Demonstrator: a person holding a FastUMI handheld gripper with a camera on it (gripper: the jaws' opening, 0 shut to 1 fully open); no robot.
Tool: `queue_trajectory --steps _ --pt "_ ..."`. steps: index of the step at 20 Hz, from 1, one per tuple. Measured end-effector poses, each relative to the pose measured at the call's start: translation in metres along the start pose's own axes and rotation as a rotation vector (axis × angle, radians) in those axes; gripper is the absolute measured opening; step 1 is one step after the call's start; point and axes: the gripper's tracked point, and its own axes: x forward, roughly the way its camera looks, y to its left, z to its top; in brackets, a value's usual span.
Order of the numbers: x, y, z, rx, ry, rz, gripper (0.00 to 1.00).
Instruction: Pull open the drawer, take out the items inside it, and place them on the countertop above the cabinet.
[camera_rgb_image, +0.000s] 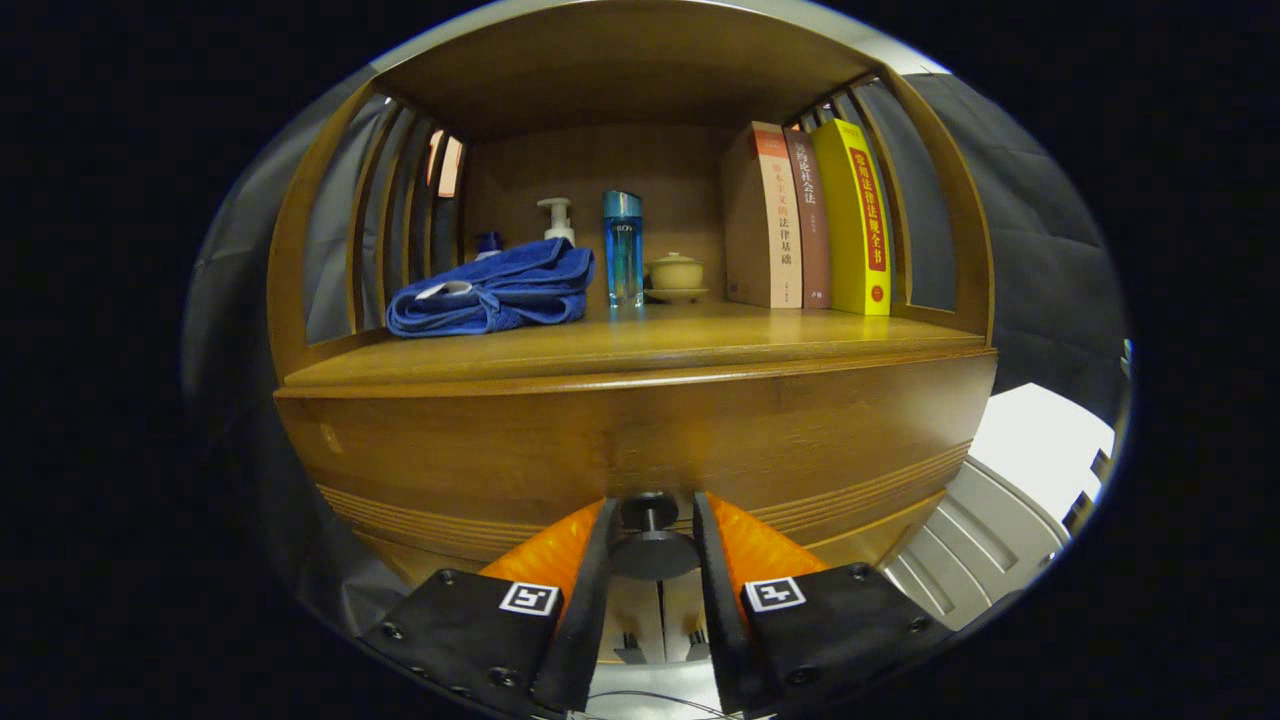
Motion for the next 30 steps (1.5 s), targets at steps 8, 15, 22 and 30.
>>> queue_trajectory --steps 8,15,22,30 --pt "-0.01 0.0 -0.006 -0.019 0.004 0.004 0.4" --pt "-0.063 -0.004 -0.011 -0.017 -0.003 0.023 0.4" --pt "-0.104 -0.006 -0.023 -0.017 0.018 0.029 0.4" --pt "-0.14 -0.01 -0.032 0.003 0.034 0.026 0.4"
